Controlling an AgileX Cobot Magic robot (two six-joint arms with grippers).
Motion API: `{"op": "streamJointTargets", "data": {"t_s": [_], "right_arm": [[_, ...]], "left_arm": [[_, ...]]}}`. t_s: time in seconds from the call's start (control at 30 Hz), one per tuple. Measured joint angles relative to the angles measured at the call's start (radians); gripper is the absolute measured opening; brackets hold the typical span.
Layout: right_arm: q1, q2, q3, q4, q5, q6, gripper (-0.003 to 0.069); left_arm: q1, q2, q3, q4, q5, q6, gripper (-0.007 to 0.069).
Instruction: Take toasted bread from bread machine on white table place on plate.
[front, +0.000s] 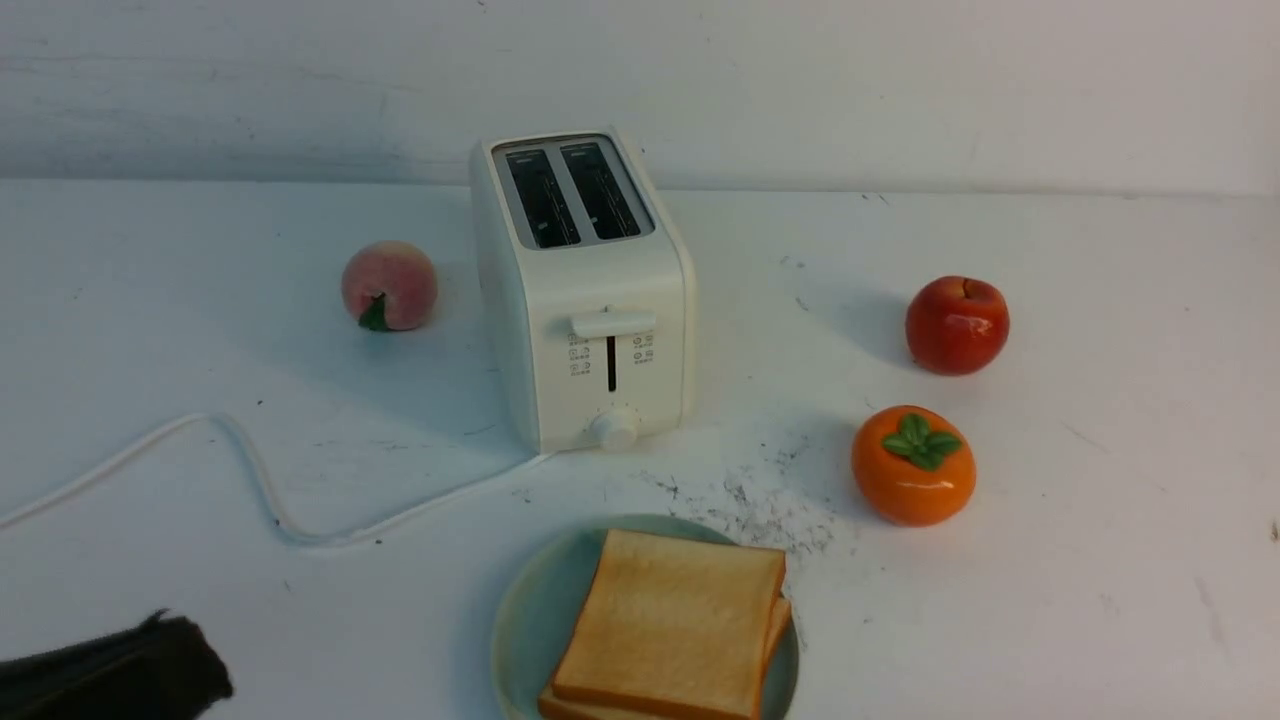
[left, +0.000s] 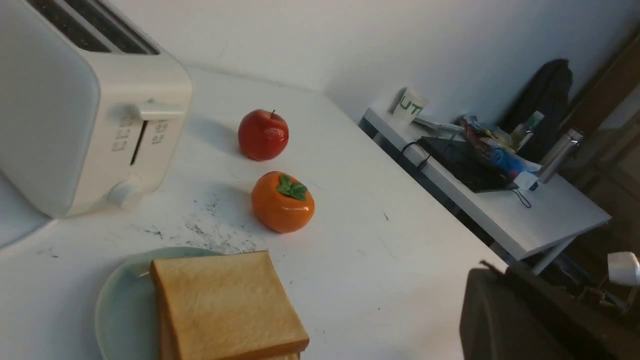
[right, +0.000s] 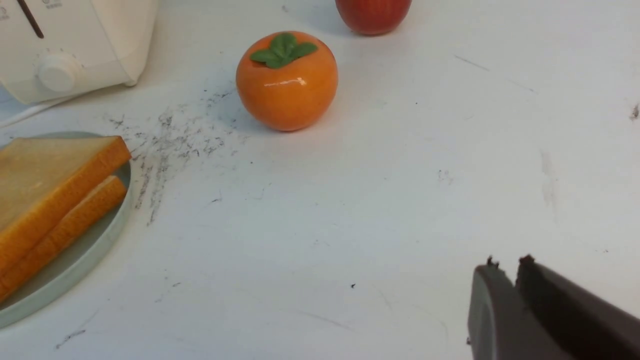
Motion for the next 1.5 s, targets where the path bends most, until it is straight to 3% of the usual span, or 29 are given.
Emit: {"op": "streamJointTargets", "data": {"t_s": [0.33, 0.53, 0.63, 0.73, 0.87, 1.0, 1.3, 1.5], "right_arm": [[0.000, 0.000, 0.000, 0.000, -0.001, 0.000, 0.0083], [0.000, 0.000, 0.000, 0.000, -0.001, 0.000, 0.0085], [0.000, 0.000, 0.000, 0.000, -0.001, 0.000, 0.0085], [0.000, 0.000, 0.000, 0.000, -0.002, 0.000, 0.0086], [0.000, 0.000, 0.000, 0.000, -0.002, 0.000, 0.0090], [0.000, 0.000, 0.000, 0.000, -0.002, 0.000, 0.0095], [0.000, 0.000, 0.000, -0.001, -0.002, 0.000, 0.0102], [0.000, 0.000, 0.000, -0.001, -0.002, 0.000, 0.0111]], "left_arm": [[0.000, 0.000, 0.138, -0.008, -0.040, -0.004, 0.0015], [0.000, 0.001, 0.140, -0.081, -0.044, 0.009, 0.0017], [0.000, 0.003, 0.140, -0.099, -0.047, 0.085, 0.0017], [0.000, 0.003, 0.140, -0.158, -0.077, 0.327, 0.0020], [0.020, 0.003, 0.140, -0.213, -0.094, 0.453, 0.0020], [0.197, 0.003, 0.140, -0.223, -0.096, 0.466, 0.0025], [0.629, -0.024, 0.255, -0.099, -0.107, 0.322, 0.0037], [0.765, -0.159, 0.400, -0.042, -0.083, 0.230, 0.0038]]}}
